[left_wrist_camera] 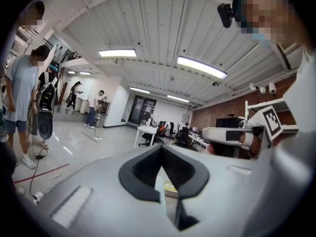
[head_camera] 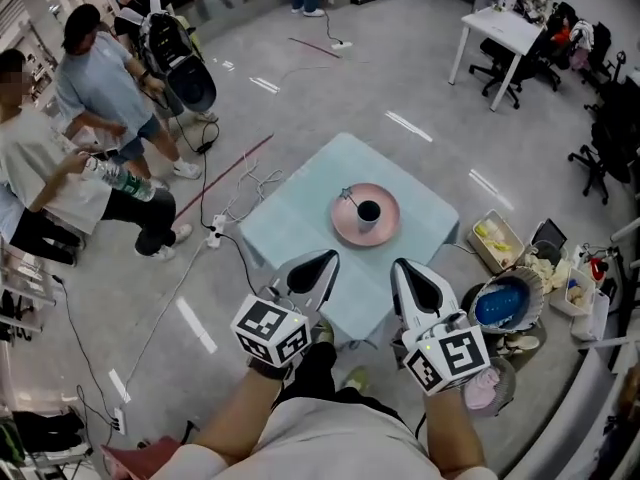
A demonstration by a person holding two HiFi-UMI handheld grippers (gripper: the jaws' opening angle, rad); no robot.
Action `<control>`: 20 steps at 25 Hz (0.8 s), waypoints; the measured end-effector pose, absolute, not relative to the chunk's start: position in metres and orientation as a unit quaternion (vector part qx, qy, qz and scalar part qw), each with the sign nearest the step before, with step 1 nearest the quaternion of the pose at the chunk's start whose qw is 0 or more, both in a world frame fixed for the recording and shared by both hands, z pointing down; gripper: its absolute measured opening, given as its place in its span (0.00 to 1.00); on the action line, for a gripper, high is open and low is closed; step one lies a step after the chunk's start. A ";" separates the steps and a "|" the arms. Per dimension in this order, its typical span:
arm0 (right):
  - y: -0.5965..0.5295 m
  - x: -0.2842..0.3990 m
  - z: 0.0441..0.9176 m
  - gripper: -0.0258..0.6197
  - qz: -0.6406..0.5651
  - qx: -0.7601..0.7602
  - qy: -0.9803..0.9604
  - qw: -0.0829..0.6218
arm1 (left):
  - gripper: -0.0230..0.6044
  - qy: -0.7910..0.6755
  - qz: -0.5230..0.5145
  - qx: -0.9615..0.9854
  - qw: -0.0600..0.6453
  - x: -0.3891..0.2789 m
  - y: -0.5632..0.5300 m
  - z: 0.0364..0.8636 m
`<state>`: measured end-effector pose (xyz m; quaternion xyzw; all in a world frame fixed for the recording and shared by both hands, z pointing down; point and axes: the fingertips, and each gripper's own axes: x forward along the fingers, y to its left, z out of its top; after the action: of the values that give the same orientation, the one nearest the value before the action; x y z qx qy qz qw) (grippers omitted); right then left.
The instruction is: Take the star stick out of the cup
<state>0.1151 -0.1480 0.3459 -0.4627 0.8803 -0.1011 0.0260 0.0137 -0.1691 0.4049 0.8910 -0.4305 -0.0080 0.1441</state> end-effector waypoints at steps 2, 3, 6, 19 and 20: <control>-0.166 0.112 0.352 0.05 -0.103 -0.468 0.878 0.021 | 0.05 -0.423 -0.003 0.895 0.142 0.014 -0.189 0.413; -0.176 0.110 0.355 0.05 -0.105 -0.470 0.876 0.019 | 0.05 -0.419 0.000 0.897 0.141 0.013 -0.199 0.417; -0.203 0.101 0.366 0.05 -0.111 -0.480 0.870 0.011 | 0.05 -0.408 0.006 0.902 0.138 0.007 -0.227 0.430; -0.303 0.059 0.438 0.05 -0.147 -0.516 0.844 -0.015 | 0.05 -0.371 0.048 0.914 0.156 -0.022 -0.344 0.519; -0.308 0.058 0.445 0.05 -0.150 -0.518 0.842 -0.019 | 0.05 -0.368 0.051 0.915 0.159 -0.022 -0.349 0.528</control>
<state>0.0578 -0.3084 0.4452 -0.5182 0.8417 -0.1504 -0.0187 -0.0220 -0.3494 0.5279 0.9147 -0.3680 0.0513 0.1593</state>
